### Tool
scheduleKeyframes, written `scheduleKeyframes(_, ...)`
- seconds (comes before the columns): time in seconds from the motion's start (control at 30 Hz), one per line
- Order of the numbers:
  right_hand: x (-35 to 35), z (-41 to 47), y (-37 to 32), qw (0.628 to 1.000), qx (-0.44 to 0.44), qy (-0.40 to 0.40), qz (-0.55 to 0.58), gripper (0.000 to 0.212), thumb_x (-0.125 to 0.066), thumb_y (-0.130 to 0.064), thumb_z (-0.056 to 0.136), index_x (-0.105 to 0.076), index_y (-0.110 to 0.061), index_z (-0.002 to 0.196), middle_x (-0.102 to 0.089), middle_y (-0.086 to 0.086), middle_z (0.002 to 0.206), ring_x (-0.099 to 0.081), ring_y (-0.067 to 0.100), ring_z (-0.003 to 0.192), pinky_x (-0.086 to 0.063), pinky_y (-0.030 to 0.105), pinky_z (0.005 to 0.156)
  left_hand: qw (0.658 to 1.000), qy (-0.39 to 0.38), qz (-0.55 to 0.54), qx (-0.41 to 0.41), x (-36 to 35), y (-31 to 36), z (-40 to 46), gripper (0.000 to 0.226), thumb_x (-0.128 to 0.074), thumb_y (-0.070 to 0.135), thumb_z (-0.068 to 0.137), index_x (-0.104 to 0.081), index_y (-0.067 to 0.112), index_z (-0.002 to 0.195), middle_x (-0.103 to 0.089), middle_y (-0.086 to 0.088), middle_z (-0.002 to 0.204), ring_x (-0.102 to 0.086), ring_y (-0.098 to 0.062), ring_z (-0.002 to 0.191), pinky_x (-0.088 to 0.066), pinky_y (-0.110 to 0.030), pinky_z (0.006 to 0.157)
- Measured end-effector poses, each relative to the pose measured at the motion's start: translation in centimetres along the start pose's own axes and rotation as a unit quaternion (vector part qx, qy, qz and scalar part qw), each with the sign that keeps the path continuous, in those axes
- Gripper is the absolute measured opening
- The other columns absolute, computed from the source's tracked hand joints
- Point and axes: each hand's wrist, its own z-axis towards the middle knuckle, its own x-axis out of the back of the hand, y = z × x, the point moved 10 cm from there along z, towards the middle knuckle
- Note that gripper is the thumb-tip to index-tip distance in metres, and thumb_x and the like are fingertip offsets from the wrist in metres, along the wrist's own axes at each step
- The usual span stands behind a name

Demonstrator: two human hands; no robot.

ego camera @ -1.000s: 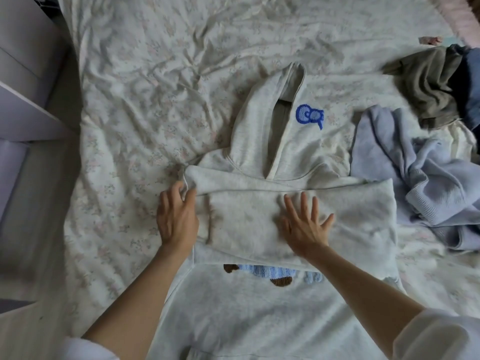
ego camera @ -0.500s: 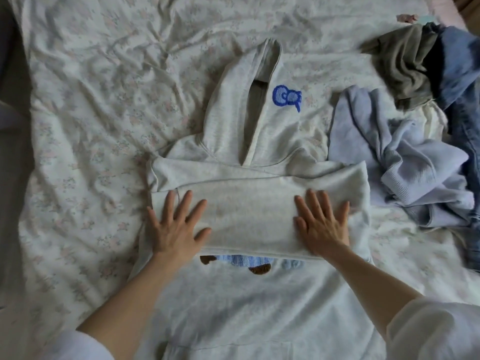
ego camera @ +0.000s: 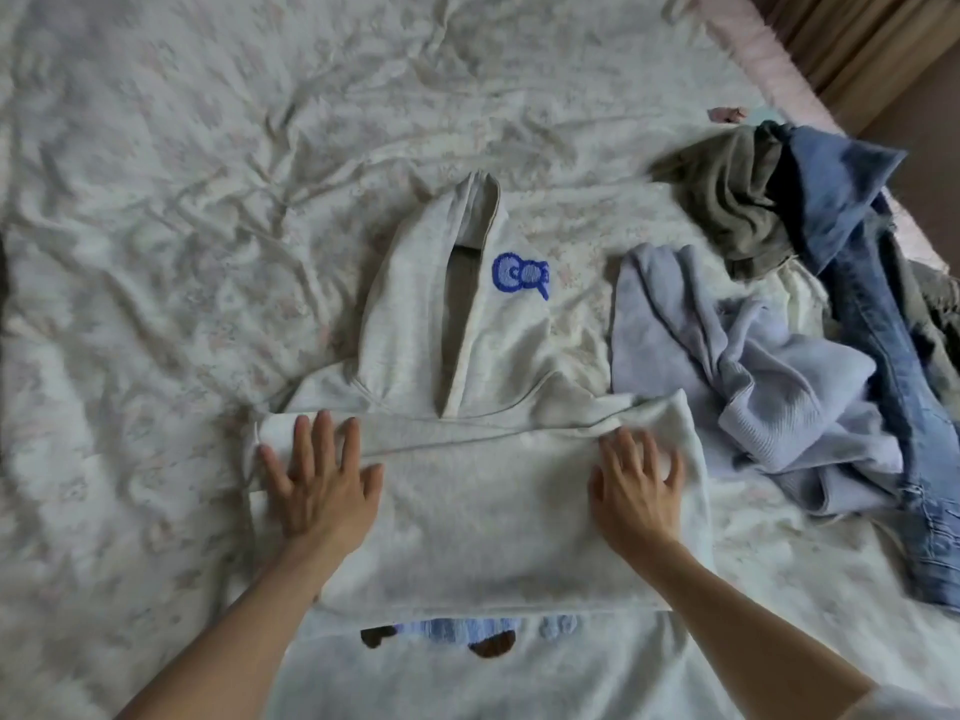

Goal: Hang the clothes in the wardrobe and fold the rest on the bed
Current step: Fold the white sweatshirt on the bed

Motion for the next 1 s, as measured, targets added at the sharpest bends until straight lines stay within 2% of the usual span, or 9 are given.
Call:
scheduleKeyframes(0.07,3.8,1.5,-2.8,0.992,0.052,0.112,0.035,0.026,-0.049,-0.022,0.083,-0.065,-0.011,0.099,-0.063,0.01,0.104,-0.059,0.029,0.098,-0.041,0.049,0.087,1.0,0.017,-0.018,-0.014,2.3,0.8,2.0,0.065,-0.017,0.053,0.096,0.004,0.025,0.151,0.014,-0.004,0.158,0.021,-0.025,0.143,0.013,-0.062,0.109)
scheduleKeyframes(0.13,6.0,3.6,-5.4,0.981,0.092,0.15,0.082,0.014,-0.059,-0.016,0.076,-0.065,-0.011,0.088,-0.063,0.008,0.09,-0.06,0.029,0.083,-0.045,0.044,0.075,0.998,0.034,-0.043,-0.032,4.5,2.1,4.3,0.066,-0.022,0.052,0.096,0.001,0.022,0.151,0.009,-0.004,0.159,0.015,-0.025,0.145,0.008,-0.061,0.111)
scheduleKeyframes(0.3,6.4,12.7,-6.7,0.977,0.016,0.06,0.206,0.046,-0.041,-0.026,0.096,-0.035,-0.018,0.141,-0.043,0.006,0.136,-0.042,0.027,0.121,-0.035,0.04,0.098,0.957,0.049,-0.286,-0.026,7.8,3.6,12.3,0.072,-0.045,0.042,0.095,-0.01,0.013,0.15,-0.014,-0.01,0.157,-0.017,-0.029,0.143,-0.02,-0.046,0.114)
scheduleKeyframes(0.5,5.7,20.2,-8.1,0.951,0.01,-0.026,0.308,0.061,-0.038,-0.028,0.098,-0.008,-0.02,0.15,-0.011,0.0,0.156,-0.022,0.026,0.138,-0.029,0.047,0.108,0.844,-0.035,-0.534,0.036,6.8,4.1,21.0,0.095,-0.069,0.038,0.08,-0.008,0.02,0.151,-0.025,-0.004,0.155,-0.029,-0.025,0.139,-0.027,-0.045,0.113)
scheduleKeyframes(0.63,6.7,23.1,-9.5,0.954,0.027,-0.027,0.298,0.063,-0.036,-0.027,0.099,-0.001,-0.02,0.151,-0.003,-0.004,0.159,-0.008,0.023,0.144,-0.017,0.047,0.114,0.893,0.055,-0.446,-0.015,10.4,5.9,22.9,0.088,-0.068,0.037,0.08,-0.018,0.02,0.15,-0.028,-0.003,0.153,-0.028,-0.025,0.139,-0.027,-0.037,0.111)
scheduleKeyframes(0.7,7.0,24.7,-10.0,0.953,0.018,-0.042,0.3,0.065,-0.037,-0.029,0.097,0.0,-0.022,0.151,-0.014,-0.003,0.157,-0.015,0.025,0.141,-0.019,0.05,0.11,0.889,0.094,-0.447,-0.023,12.2,6.5,23.5,0.086,-0.068,0.037,0.081,-0.019,0.02,0.15,-0.028,-0.005,0.153,-0.029,-0.025,0.139,-0.027,-0.036,0.11)
scheduleKeyframes(0.87,8.0,27.0,-9.6,0.925,-0.049,-0.072,0.369,0.062,-0.052,-0.044,0.09,-0.03,-0.022,0.143,-0.057,0.002,0.127,-0.044,0.025,0.125,-0.024,0.045,0.103,0.865,0.025,-0.496,-0.071,14.2,8.0,24.8,0.102,-0.071,0.035,0.08,0.003,0.037,0.149,-0.004,-0.001,0.157,-0.008,-0.018,0.145,-0.018,-0.039,0.116)
scheduleKeyframes(0.93,9.7,26.9,-9.9,0.895,-0.017,-0.049,0.444,0.031,-0.059,-0.036,0.086,-0.056,-0.021,0.112,-0.066,-0.001,0.099,-0.058,0.024,0.102,-0.035,0.042,0.097,0.879,0.0,-0.467,-0.099,15.2,8.7,25.2,0.108,-0.073,0.032,0.079,0.01,0.042,0.147,0.003,0.008,0.158,-0.001,-0.02,0.145,-0.014,-0.042,0.116)
scheduleKeyframes(1.0,13.0,25.8,-10.7,0.895,0.078,0.039,0.437,0.009,-0.059,-0.021,0.086,-0.05,-0.021,0.086,-0.056,-0.009,0.074,-0.056,0.02,0.076,-0.043,0.042,0.084,0.884,-0.019,-0.452,-0.12,16.3,9.2,25.4,0.112,-0.075,0.03,0.077,0.013,0.047,0.144,0.0,0.01,0.158,-0.001,-0.022,0.145,-0.016,-0.045,0.115)
